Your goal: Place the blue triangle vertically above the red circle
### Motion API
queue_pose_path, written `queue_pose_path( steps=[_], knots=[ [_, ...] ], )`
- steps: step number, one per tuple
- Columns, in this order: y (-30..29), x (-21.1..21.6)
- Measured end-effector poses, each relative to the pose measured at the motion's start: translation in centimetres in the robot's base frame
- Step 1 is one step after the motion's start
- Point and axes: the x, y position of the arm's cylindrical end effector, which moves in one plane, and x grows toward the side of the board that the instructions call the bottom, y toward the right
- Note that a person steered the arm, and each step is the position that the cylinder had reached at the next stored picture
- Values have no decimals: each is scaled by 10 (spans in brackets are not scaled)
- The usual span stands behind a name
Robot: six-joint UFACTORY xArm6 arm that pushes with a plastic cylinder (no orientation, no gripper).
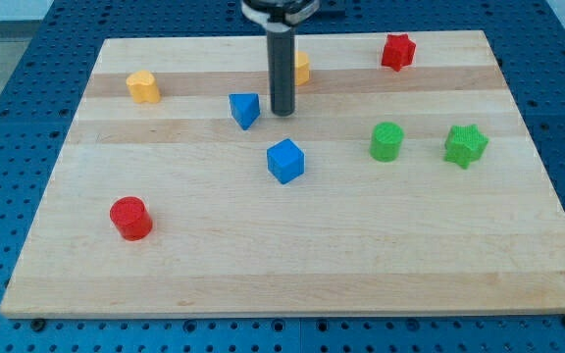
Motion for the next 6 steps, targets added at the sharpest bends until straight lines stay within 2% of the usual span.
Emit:
queue_pose_path(
  steps=[1, 2, 3, 4, 5, 6],
  knots=[
    [-52, 23],
    [-53, 23],
    [-5, 19],
    [2, -2],
    [-20, -10],
    [-77, -1]
  ],
)
